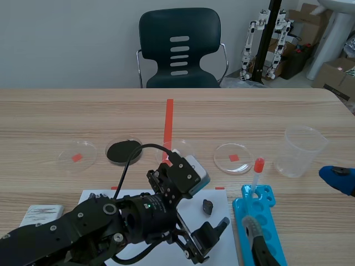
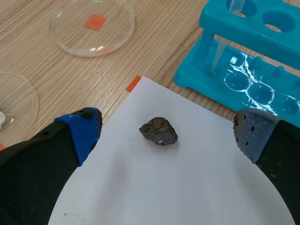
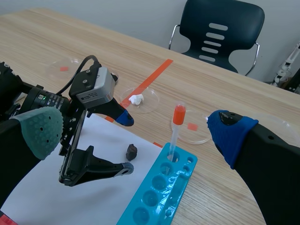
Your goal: Return to the home posture
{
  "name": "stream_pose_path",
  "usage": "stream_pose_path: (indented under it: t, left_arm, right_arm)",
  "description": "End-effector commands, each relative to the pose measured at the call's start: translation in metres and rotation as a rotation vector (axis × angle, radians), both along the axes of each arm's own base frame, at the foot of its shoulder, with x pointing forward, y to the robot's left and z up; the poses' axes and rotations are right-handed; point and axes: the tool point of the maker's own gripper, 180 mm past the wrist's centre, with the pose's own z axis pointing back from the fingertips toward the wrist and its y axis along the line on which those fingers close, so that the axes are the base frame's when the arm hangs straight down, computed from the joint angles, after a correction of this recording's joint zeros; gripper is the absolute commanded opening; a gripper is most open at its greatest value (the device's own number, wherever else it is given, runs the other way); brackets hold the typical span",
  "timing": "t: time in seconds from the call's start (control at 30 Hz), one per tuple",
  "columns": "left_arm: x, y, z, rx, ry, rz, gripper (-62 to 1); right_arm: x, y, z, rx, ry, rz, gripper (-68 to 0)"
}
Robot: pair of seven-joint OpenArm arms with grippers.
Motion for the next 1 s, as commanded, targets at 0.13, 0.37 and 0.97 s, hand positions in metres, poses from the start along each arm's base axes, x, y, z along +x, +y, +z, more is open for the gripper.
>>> stream_pose_path:
  t: [0.13, 0.37, 0.97]
  left_arm:
    - [0.001, -0.008, 0.010, -0.043, -0.011, 0.000, -2.2]
    - [0.001, -0.008, 0.010, -0.043, -0.011, 0.000, -2.2]
    - [0.010, 0.031, 0.044, -0.147, -0.068, 0.041, -2.2]
  right_arm:
    - [0.001, 0.001, 0.006, 0.013, -0.019, 0.007, -2.0]
    - [0.001, 0.001, 0.006, 0.013, -0.019, 0.007, -2.0]
    - [0.001, 0.001, 0.006, 0.013, -0.019, 0.007, -2.0]
